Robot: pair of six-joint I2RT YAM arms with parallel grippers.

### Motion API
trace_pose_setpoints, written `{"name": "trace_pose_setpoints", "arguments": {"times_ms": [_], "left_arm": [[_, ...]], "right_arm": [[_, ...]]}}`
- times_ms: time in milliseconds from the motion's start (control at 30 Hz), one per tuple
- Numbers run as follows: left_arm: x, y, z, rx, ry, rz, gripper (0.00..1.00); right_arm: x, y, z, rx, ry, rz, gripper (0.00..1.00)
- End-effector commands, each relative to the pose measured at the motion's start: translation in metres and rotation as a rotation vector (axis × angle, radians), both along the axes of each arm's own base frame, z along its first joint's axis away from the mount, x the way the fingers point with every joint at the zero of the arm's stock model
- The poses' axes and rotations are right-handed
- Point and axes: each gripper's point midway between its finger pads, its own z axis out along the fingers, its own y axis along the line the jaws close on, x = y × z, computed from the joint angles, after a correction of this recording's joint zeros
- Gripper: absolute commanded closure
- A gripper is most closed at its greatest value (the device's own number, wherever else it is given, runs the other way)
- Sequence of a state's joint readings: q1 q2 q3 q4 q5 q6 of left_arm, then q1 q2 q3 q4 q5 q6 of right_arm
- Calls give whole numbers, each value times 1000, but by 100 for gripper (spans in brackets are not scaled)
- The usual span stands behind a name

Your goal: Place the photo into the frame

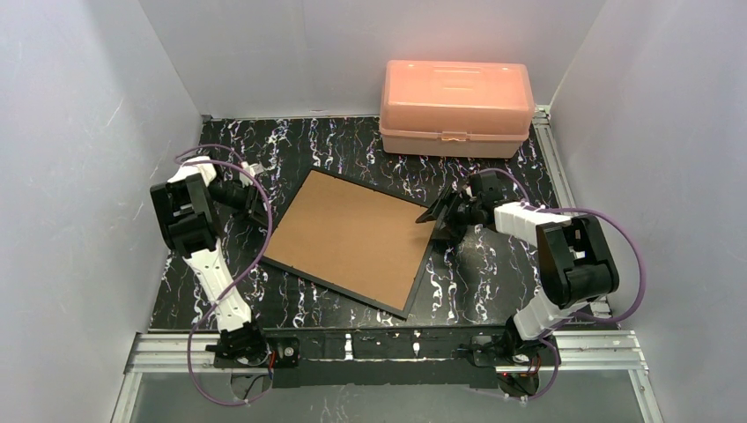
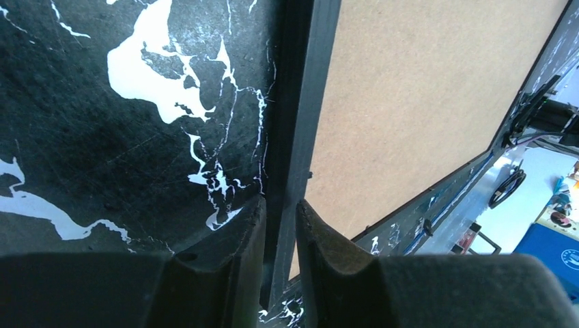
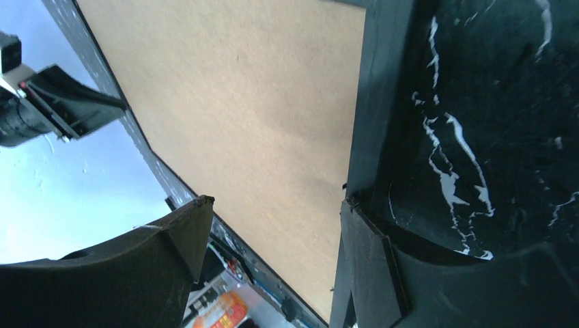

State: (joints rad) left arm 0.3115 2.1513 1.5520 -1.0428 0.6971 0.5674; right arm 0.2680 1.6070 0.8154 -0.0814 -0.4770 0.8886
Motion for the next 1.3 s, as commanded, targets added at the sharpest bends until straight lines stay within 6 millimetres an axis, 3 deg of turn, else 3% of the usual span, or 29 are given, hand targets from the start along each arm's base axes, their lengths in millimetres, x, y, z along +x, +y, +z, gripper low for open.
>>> {"name": "trace_pose_setpoints", "arguments": {"times_ms": [0, 267, 667, 1033, 1267], "left_arm": [[-2, 0, -3, 15, 3, -16, 80], [-6, 1, -14, 46, 13, -34, 82], [-8, 5, -22, 81, 20, -52, 99], [-10, 2, -22, 79, 20, -62, 86], [-11, 1, -25, 89, 30, -76, 93]], "right_arm": [[-7, 3, -10, -3, 13, 11, 23], [-10, 0, -17, -32, 20, 9, 23], [-3, -6, -16, -79, -15, 18, 24], [1, -7, 0, -59, -47, 28, 24], [3, -10, 0, -55, -50, 20, 23]]}}
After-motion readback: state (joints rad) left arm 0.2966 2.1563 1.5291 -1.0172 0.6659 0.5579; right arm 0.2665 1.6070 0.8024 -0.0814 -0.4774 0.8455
